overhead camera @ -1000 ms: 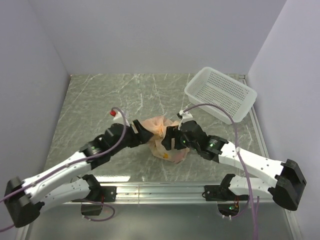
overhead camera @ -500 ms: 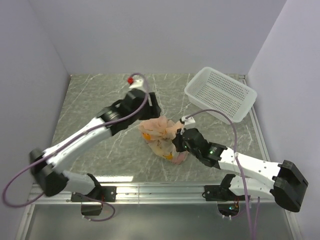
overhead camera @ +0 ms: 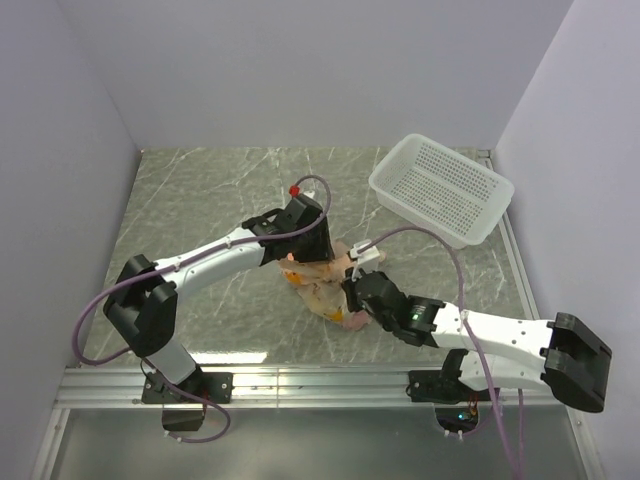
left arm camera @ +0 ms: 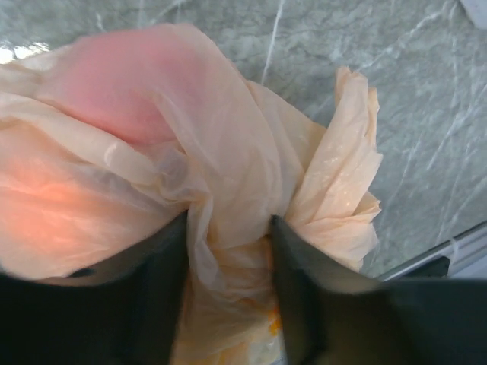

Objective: Untie the knot of the plastic bag and take out the fruit

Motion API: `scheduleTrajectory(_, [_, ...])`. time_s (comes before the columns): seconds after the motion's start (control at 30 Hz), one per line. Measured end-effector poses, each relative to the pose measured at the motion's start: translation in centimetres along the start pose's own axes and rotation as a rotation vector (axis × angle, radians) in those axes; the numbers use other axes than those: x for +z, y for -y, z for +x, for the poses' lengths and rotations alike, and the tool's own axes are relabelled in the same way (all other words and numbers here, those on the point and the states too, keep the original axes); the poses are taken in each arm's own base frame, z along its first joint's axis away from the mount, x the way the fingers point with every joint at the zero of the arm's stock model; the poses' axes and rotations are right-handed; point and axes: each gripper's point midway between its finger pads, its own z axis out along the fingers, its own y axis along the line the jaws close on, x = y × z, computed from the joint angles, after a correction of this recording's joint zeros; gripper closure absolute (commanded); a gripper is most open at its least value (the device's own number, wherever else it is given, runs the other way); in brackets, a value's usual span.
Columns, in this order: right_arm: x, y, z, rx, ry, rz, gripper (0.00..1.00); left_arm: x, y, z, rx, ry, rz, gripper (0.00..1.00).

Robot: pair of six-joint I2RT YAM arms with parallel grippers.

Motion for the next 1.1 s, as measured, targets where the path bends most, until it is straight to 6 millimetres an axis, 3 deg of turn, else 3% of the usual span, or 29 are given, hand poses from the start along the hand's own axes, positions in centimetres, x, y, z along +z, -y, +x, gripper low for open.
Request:
scheduleTrajectory(0.03, [0.1, -0.2, 0.0, -0.014, 0.001, 0.005, 1.0, 0.2, 0.0, 0.2, -0.01, -0.003, 0.011, 0.71])
scheduleTrajectory(0.1, [0.2, -0.6, 0.0, -0.039, 0.004, 0.016, 1.0, 0.6, 0.0, 0.7, -0.037, -0.009, 0.022, 0.97])
scheduleTrajectory(0.13, [0.2, -0.9, 0.0, -0.052, 0.004, 0.021, 1.0, 0.8, -0.1, 0.8, -0.046, -0.006, 0.027, 0.99])
scheduleTrajectory(0.23, [0.3, -0.9, 0.0, -0.066, 0.005, 0.043, 1.0, 0.8, -0.5, 0.7, -0.066, 0.013, 0.037, 0.99])
scheduleTrajectory(0.37, [0.1, -0.5, -0.2, -0.045, 0.014, 0.073, 1.0, -0.3, -2.6, -0.8, -0.114, 0.065, 0.029, 1.0])
scheduleTrajectory(0.43, [-0.2, -0.2, -0.5, -0.021, 0.025, 0.086, 1.0, -1.4, -5.1, -2.4, -0.172, 0.111, 0.01, 1.0])
scheduleTrajectory(0.53, [-0.9, 1.0, -1.6, 0.049, 0.06, 0.112, 1.0, -3.5, -10.5, -5.7, -0.302, 0.223, -0.032, 1.0])
scheduleTrajectory(0.63, [-1.1, 3.7, -2.3, 0.167, 0.088, 0.155, 1.0, -5.2, -15.2, -7.2, -0.415, 0.299, -0.073, 1.0])
scheduleTrajectory(0.7, [-1.3, 5.6, -2.5, 0.255, 0.105, 0.164, 0.98, -6.1, -17.2, -6.9, -0.476, 0.315, -0.074, 1.0])
scheduleTrajectory(0.8, [-1.9, 6.0, -2.4, 0.31, 0.114, 0.12, 0.61, -6.6, -17.8, -5.9, -0.501, 0.3, -0.034, 1.0])
scheduleTrajectory(0.83, [-2.1, 6.0, -2.5, 0.305, 0.11, 0.107, 0.4, -6.7, -17.9, -5.7, -0.502, 0.295, -0.024, 0.99])
scheduleTrajectory(0.93, [-2.9, 5.3, -2.9, 0.232, 0.072, 0.074, 0.18, -7.2, -17.8, -5.4, -0.474, 0.304, 0.019, 0.99])
scheduleTrajectory(0.97, [-3.3, 4.6, -3.6, 0.198, 0.061, 0.051, 0.15, -7.4, -17.7, -5.2, -0.46, 0.307, 0.032, 0.99])
scheduleTrajectory(1.1, [-5.0, 0.5, -9.3, 0.07, 0.092, -0.075, 0.11, -8.6, -16.9, -4.8, -0.402, 0.323, 0.079, 0.99])
